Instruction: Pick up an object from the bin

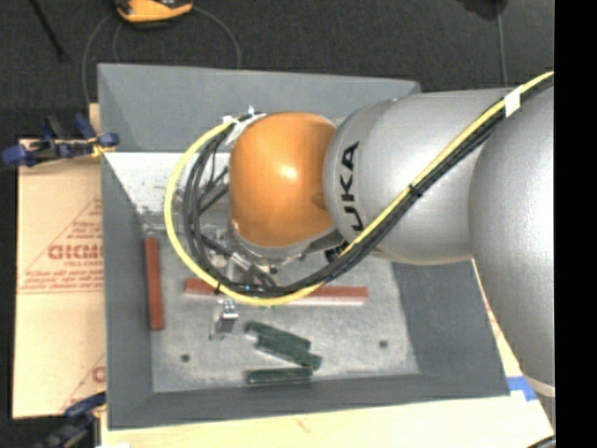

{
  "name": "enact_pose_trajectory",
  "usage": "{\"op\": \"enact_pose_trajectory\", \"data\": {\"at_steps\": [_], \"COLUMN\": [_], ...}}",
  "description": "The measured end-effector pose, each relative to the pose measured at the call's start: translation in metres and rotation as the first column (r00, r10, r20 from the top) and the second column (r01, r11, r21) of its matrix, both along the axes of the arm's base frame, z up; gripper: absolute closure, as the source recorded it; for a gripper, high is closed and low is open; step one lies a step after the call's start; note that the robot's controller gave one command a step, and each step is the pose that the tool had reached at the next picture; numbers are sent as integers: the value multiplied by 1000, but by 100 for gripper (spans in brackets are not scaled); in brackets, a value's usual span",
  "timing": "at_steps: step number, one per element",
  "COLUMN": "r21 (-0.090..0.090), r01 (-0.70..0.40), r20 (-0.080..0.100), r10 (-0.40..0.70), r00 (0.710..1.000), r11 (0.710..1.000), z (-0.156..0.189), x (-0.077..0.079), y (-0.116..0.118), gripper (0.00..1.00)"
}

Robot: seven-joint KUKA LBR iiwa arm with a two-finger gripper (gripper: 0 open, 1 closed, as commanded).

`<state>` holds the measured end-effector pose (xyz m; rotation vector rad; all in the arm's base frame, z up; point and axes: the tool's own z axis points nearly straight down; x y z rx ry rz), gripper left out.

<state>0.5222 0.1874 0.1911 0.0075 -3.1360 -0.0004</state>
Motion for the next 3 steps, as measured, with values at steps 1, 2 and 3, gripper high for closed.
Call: {"op": "enact_pose_trajectory", "data": {"at_steps": [1, 2, 3], "r21": [2, 4, -3], "r01": [4, 11, -131], "r20": [8, 16, 12], "r10": [-4, -12, 131], "r00": [1000, 1000, 991], "r11": [1000, 1000, 991], "z": [5, -30, -82], "x": [2, 54, 65], "y": [-1, -43, -45], "gripper": [0, 0, 0]}}
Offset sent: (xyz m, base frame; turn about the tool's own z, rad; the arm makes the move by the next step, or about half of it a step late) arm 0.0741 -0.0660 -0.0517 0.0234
